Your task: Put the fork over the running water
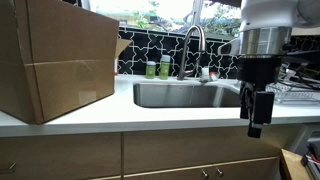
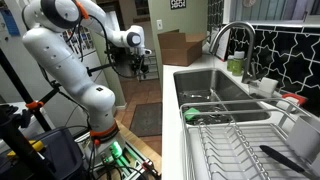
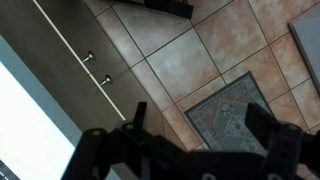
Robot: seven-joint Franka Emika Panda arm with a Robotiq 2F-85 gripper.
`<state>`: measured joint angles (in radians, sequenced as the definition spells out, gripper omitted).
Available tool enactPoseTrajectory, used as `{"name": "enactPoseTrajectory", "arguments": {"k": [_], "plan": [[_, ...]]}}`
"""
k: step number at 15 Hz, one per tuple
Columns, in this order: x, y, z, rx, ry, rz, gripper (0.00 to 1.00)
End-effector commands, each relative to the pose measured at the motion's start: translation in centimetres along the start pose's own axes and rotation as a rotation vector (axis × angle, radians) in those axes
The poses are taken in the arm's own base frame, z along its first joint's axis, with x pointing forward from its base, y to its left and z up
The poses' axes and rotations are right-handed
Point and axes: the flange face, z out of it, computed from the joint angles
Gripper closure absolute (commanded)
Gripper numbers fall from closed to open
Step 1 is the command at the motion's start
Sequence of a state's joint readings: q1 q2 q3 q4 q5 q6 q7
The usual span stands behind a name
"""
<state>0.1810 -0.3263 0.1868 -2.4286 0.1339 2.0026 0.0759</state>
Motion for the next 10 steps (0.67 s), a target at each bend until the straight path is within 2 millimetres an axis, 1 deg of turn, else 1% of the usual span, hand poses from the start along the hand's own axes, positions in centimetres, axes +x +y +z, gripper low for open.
{"name": "enactPoseTrajectory", "arguments": {"k": [1,6,7,8,9,10], "plan": [[0.0,0.0,0.0,0.0,0.0,0.0,0.0],[0.0,0.0,0.0,0.0,0.0,0.0,0.0],[0.5,1.0,-0.5,0.029,-0.008,0.04,0.0],[1.3,4.1,-1.5,0.054,0.009,0.144,0.0],[1.6,5.8,-2.1,0.05,0.032,0.185,0.0],[2.0,8.6,-3.5,0.059,0.059,0.234,0.0]]}}
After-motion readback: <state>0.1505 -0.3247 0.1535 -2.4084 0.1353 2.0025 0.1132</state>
